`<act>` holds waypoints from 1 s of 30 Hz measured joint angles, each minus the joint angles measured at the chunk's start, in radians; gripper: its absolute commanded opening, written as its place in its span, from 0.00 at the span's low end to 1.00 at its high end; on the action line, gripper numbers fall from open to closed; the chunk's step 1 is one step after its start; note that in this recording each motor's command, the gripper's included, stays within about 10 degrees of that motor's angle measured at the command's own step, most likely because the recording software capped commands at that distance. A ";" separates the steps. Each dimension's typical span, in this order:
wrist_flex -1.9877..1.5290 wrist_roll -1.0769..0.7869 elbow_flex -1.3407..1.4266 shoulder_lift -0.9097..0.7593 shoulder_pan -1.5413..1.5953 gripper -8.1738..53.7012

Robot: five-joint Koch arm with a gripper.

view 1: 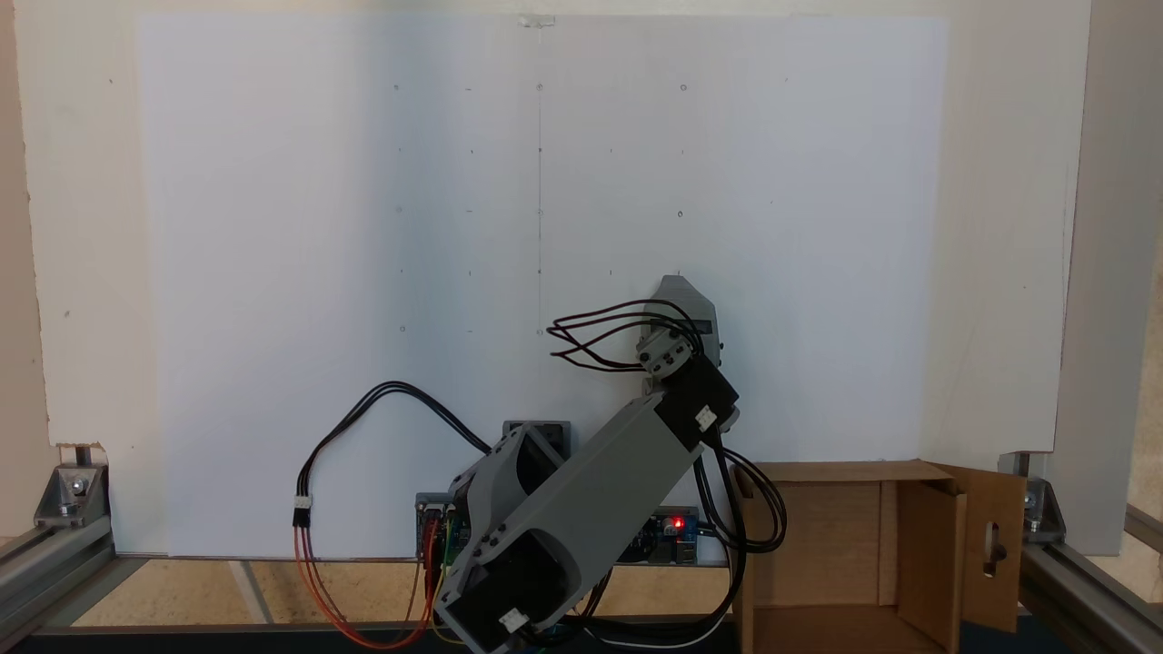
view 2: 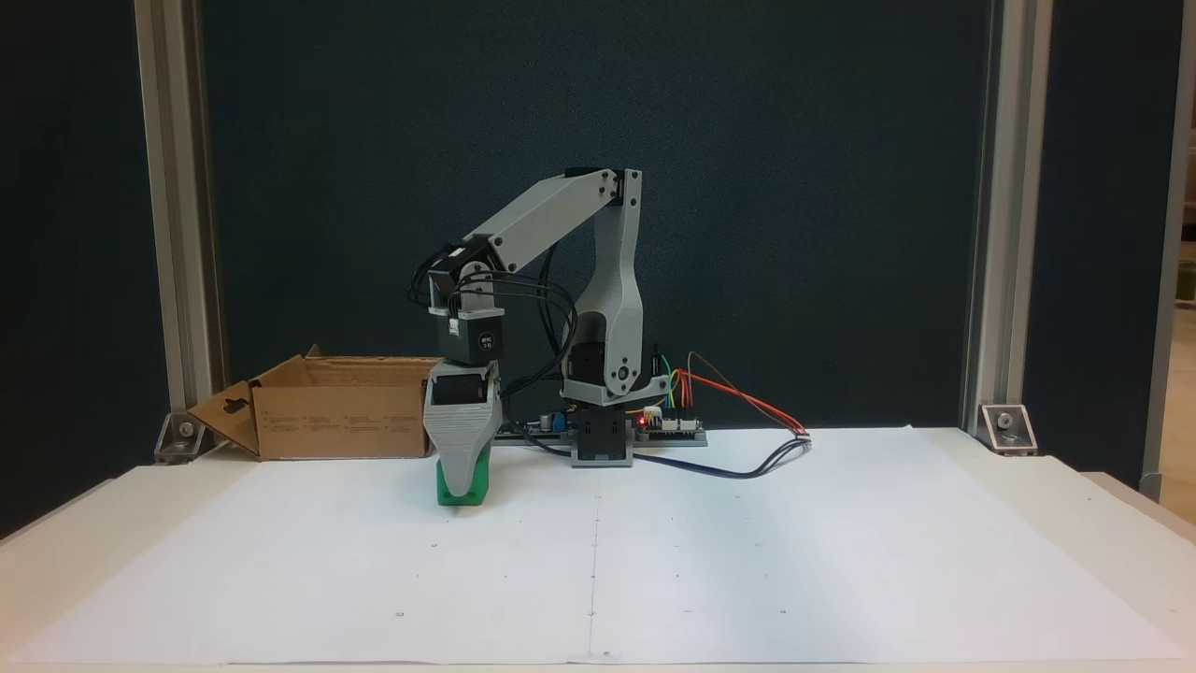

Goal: Grasp a green dice and put it in the bin.

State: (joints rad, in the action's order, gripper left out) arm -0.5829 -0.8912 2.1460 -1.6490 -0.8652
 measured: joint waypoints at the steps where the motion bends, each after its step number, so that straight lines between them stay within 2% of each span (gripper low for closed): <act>1: 0.006 0.000 0.000 0.000 0.000 0.81; 18: 0.049 0.000 0.000 0.012 -0.003 0.79; 21: 0.051 0.000 0.006 0.012 -0.005 0.67; 24: 0.051 0.000 0.018 0.012 -0.006 0.59; 28: 0.054 0.000 0.018 0.012 -0.006 0.35; 30: 0.054 0.000 0.018 0.011 -0.006 0.32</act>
State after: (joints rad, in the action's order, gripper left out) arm -0.5292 -0.8912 2.1644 -1.6383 -0.8713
